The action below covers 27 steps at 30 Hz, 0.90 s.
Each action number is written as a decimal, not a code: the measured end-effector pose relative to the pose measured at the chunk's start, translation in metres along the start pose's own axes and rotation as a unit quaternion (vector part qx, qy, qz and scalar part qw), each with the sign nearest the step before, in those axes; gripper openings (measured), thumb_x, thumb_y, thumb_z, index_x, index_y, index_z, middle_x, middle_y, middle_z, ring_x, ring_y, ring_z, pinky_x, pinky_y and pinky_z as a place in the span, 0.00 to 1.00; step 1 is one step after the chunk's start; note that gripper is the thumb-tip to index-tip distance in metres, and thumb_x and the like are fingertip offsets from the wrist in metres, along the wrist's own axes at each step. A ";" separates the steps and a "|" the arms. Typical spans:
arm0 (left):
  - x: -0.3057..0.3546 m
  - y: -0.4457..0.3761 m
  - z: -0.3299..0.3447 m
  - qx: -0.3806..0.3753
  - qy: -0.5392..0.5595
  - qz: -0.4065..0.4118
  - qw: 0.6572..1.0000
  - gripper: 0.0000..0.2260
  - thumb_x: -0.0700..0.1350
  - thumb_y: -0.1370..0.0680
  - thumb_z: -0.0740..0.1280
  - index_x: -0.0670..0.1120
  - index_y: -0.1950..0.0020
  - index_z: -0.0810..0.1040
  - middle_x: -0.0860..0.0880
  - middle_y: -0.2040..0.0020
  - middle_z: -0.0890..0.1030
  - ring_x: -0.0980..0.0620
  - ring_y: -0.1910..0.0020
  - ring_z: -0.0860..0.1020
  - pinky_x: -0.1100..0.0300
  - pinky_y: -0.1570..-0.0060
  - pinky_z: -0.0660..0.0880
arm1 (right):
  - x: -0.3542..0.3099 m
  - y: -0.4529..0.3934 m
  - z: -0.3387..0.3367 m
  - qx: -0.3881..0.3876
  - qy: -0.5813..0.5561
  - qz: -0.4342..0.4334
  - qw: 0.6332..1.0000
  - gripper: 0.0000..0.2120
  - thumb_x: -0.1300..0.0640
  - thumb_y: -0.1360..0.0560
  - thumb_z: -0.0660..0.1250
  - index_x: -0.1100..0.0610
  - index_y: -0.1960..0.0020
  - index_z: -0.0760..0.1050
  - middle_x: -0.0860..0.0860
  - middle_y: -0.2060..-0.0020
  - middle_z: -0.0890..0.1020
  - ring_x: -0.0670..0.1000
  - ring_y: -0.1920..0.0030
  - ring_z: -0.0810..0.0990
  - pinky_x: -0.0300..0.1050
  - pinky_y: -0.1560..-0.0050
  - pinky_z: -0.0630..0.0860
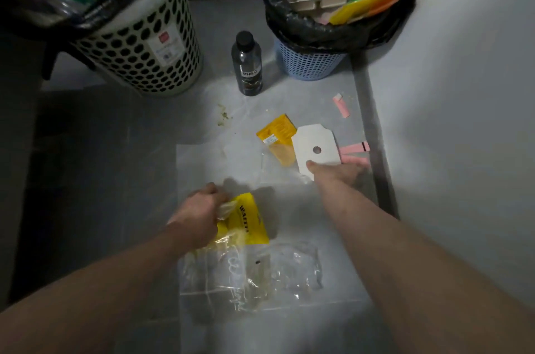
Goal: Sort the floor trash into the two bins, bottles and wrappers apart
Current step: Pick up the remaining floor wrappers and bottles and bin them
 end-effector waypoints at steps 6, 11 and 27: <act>-0.011 0.012 -0.024 -0.013 0.047 0.014 0.999 0.10 0.41 0.33 0.70 0.54 0.58 0.72 0.55 0.56 0.76 0.48 0.56 0.78 0.58 0.61 0.70 | 0.014 0.006 0.024 0.007 -0.109 0.041 0.993 0.33 0.54 0.46 0.83 0.58 0.45 0.75 0.58 0.42 0.83 0.58 0.45 0.83 0.49 0.48 0.80; -0.007 0.027 -0.046 -0.051 0.107 0.009 0.993 0.09 0.39 0.32 0.68 0.52 0.57 0.74 0.53 0.63 0.80 0.54 0.61 0.80 0.56 0.62 0.77 | 0.025 0.005 -0.001 -0.054 -0.088 0.048 0.993 0.26 0.54 0.33 0.81 0.63 0.40 0.78 0.55 0.45 0.83 0.56 0.49 0.83 0.44 0.51 0.76; 0.117 0.062 0.112 -0.188 -0.098 0.141 0.967 0.24 0.39 0.29 0.69 0.48 0.33 0.76 0.48 0.29 0.64 0.42 0.38 0.76 0.52 0.41 0.75 | -0.029 0.003 -0.035 -0.162 0.120 -0.253 0.946 0.36 0.39 0.45 0.78 0.56 0.42 0.80 0.49 0.45 0.84 0.50 0.46 0.84 0.48 0.50 0.83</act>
Point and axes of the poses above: each hand's wrist, its own y-axis away from the middle knuckle, its own z-axis out of the palm, x = y × z, the point moved 8 cm from there along -y, towards the middle knuckle
